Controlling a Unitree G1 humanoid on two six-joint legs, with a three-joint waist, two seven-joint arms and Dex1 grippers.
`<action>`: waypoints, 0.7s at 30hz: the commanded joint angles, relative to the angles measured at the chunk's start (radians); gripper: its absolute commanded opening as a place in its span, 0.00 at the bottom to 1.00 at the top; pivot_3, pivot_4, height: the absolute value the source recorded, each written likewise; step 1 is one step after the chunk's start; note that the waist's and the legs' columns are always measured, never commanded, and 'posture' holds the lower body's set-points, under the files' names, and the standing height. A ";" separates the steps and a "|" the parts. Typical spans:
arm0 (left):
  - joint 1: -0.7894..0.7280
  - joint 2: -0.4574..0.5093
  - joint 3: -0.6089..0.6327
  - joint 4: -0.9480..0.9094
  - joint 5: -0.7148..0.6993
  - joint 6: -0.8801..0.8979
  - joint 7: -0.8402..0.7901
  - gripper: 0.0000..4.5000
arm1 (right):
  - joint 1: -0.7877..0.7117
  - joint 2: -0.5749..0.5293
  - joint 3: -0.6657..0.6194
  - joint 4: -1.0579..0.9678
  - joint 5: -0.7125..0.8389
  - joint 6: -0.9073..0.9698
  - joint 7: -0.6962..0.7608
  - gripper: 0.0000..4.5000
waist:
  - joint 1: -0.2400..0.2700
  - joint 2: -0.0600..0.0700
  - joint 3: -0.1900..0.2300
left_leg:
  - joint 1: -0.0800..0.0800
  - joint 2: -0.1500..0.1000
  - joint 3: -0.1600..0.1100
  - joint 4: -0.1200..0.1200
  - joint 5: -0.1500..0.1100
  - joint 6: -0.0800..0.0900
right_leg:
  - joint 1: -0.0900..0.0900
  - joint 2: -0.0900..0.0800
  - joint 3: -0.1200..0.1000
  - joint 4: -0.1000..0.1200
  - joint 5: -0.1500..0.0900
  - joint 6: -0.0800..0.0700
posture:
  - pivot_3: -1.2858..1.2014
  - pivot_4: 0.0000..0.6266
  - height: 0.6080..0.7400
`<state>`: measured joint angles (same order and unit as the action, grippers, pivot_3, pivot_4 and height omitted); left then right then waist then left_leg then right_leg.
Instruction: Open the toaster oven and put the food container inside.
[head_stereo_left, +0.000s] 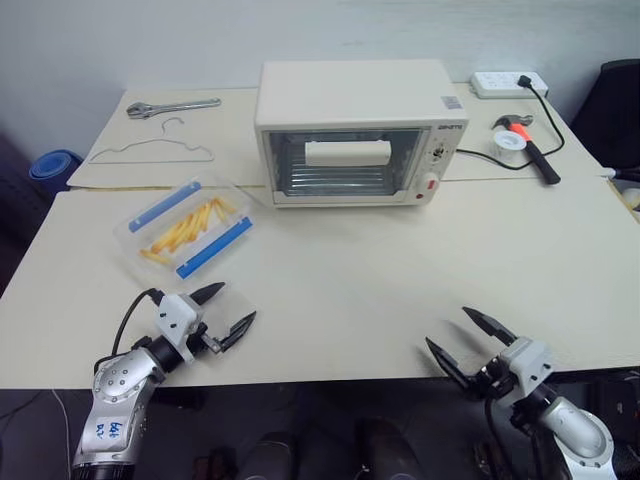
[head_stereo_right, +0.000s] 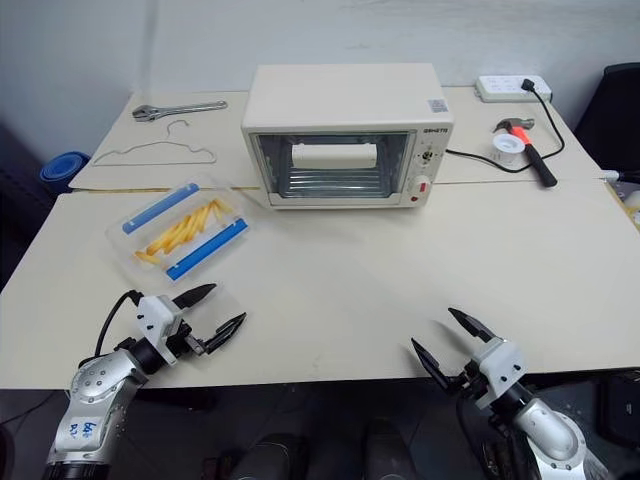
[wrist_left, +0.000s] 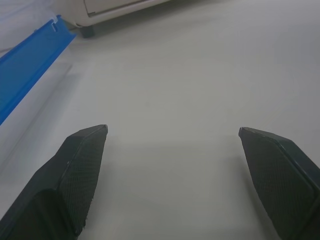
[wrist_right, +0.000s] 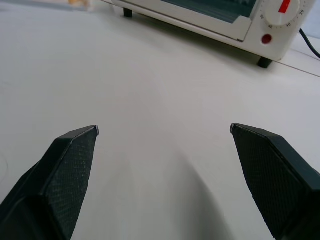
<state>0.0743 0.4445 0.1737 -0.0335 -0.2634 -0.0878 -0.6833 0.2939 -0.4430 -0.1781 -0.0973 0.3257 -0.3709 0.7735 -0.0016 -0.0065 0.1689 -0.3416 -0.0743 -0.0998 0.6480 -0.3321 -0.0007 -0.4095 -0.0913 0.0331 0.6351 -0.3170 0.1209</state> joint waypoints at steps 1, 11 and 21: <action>-0.016 0.031 0.013 -0.061 -0.042 0.031 -0.023 1.00 | -0.062 -0.034 -0.002 -0.025 0.084 0.065 0.042 0.98 | 0.000 0.000 0.000 | 0.000 0.000 0.000 0.000 0.000 0.000 | 0.000 0.000 0.000 0.000 0.000 0.000 | 0.52 0.24 1.00; -0.073 0.218 0.156 -0.295 -0.488 0.462 -0.145 1.00 | -0.637 -0.152 0.056 0.061 0.184 0.510 0.050 0.98 | -0.002 0.002 0.002 | -0.002 0.001 -0.002 0.000 0.000 -0.001 | -0.002 0.000 0.000 0.001 -0.001 -0.001 | 0.52 0.24 1.00; -0.121 0.178 0.157 -0.388 -0.535 0.550 -0.044 1.00 | -1.000 -0.022 0.146 0.286 0.087 0.534 0.044 0.98 | -0.003 0.002 0.002 | -0.013 0.000 -0.004 0.004 -0.001 -0.001 | -0.011 -0.001 -0.002 0.001 0.000 -0.001 | 0.52 0.24 1.00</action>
<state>-0.0583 0.6278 0.3291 -0.3849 -0.7933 0.4644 -0.7418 -0.6820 -0.4777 -0.0378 0.1949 0.4166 0.1917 0.8139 -0.0047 -0.0045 0.1713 -0.3551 -0.0741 -0.1032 0.6522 -0.3327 -0.0012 -0.4213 -0.0923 0.0318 0.6361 -0.3171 0.1203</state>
